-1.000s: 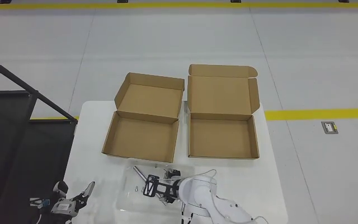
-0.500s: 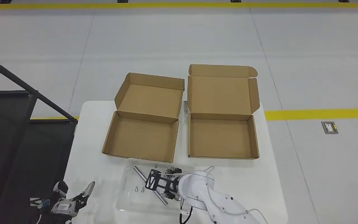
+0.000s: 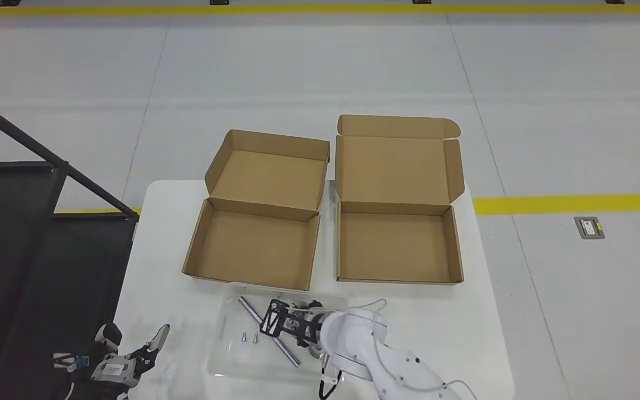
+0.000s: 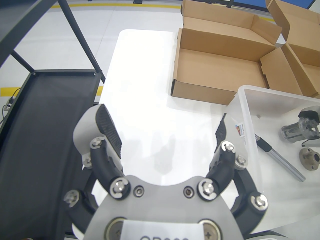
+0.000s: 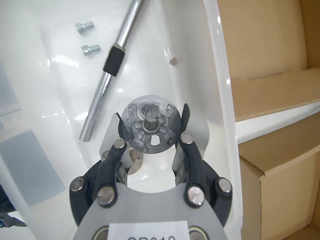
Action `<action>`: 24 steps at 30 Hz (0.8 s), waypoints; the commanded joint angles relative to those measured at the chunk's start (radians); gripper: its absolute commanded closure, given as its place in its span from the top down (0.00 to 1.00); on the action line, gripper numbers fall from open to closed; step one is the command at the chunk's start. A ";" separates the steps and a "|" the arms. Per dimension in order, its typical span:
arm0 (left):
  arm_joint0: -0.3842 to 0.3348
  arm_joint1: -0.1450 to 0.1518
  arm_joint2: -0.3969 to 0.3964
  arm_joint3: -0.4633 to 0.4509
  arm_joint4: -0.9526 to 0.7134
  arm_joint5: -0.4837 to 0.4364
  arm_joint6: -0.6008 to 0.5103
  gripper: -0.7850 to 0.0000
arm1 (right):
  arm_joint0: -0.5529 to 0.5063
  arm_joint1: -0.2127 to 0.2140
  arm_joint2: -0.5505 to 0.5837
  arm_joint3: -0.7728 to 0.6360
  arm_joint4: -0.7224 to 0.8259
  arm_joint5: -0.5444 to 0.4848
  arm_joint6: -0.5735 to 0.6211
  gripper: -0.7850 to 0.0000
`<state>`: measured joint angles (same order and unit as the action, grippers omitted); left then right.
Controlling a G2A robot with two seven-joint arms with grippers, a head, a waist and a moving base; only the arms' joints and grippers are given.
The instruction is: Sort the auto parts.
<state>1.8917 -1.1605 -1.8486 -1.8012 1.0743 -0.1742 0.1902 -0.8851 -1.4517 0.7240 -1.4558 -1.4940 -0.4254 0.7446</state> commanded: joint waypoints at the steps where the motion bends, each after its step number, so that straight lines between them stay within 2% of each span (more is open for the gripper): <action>1: 0.000 0.000 0.000 0.000 0.000 0.000 0.000 1.00 | -0.031 0.015 0.024 -0.063 -0.033 -0.037 -0.060 0.00; 6: 0.000 0.000 0.000 0.000 0.000 0.000 0.000 1.00 | -0.147 0.061 0.111 -0.286 -0.153 -0.088 -0.206 0.00; 9: 0.000 0.000 0.000 0.000 0.000 0.000 0.000 1.00 | -0.230 0.088 0.179 -0.415 -0.211 -0.105 -0.351 0.00; 10: 0.000 0.000 0.000 0.000 0.000 0.000 0.000 1.00 | -0.266 0.095 0.211 -0.449 -0.229 -0.067 -0.393 0.00; 21: 0.000 0.000 0.000 0.000 0.000 0.000 0.000 1.00 | -0.278 0.097 0.217 -0.460 -0.244 -0.058 -0.396 0.00; 24: 0.000 0.000 0.000 0.000 0.000 0.000 0.000 1.00 | -0.268 0.090 0.230 -0.399 -0.159 -0.008 -0.440 0.00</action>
<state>1.8917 -1.1605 -1.8486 -1.8012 1.0743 -0.1742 0.1902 -1.1640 -1.3582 0.9462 -1.8859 -1.7029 -0.4579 0.3252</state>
